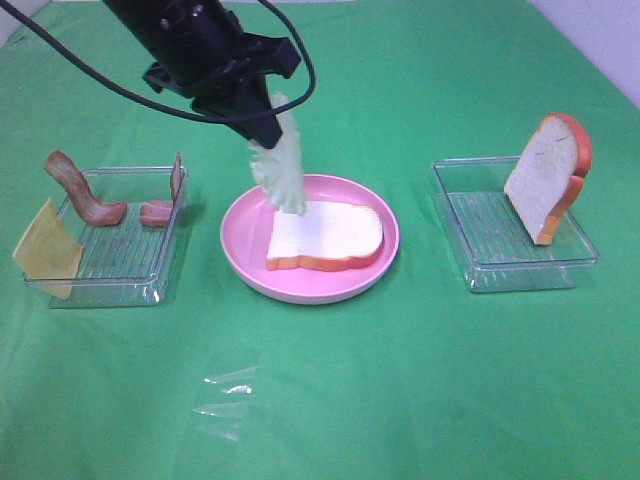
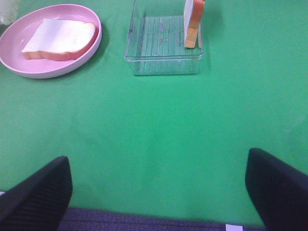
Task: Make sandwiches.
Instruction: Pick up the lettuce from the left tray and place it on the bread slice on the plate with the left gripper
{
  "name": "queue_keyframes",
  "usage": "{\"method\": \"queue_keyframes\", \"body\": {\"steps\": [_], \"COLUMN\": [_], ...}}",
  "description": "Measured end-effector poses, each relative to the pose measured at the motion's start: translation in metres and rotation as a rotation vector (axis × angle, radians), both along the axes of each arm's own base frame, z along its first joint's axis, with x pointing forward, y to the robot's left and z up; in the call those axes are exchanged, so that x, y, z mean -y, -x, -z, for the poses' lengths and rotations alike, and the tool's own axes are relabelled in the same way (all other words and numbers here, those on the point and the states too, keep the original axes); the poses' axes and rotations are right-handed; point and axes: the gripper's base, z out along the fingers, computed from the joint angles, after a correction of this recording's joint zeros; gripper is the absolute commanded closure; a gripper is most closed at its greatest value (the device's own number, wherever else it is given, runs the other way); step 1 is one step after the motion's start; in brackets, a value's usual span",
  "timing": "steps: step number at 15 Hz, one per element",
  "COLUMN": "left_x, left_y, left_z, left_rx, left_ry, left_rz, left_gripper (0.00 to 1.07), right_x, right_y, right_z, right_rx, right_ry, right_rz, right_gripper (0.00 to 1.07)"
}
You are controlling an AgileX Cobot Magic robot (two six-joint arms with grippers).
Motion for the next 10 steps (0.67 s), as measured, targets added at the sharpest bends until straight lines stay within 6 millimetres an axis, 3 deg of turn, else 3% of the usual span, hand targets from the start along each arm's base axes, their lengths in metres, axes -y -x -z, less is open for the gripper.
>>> {"method": "queue_keyframes", "body": {"steps": [3,4,8,10], "left_x": [0.024,0.044,0.07,0.074], "left_y": [-0.009,-0.016,-0.029,-0.034], "left_z": [0.02,0.03,0.049,0.059], "left_rx": [0.003,0.007,0.021,0.013], "left_ry": [0.13,0.181,0.193,0.191], "left_rz": [0.046,0.087,0.131,0.136], "left_gripper": [1.07,1.07,1.07,1.07], "right_x": [0.0,0.0,0.0,0.0], "right_y": [0.0,0.0,0.0,0.0], "right_z": [0.0,0.0,0.0,0.0], "right_rx": [0.0,0.0,0.0,0.0], "right_ry": [0.0,-0.001,-0.001,-0.001], "right_rz": [0.0,-0.001,-0.001,-0.001], "right_gripper": [0.14,0.14,0.14,0.14]}}
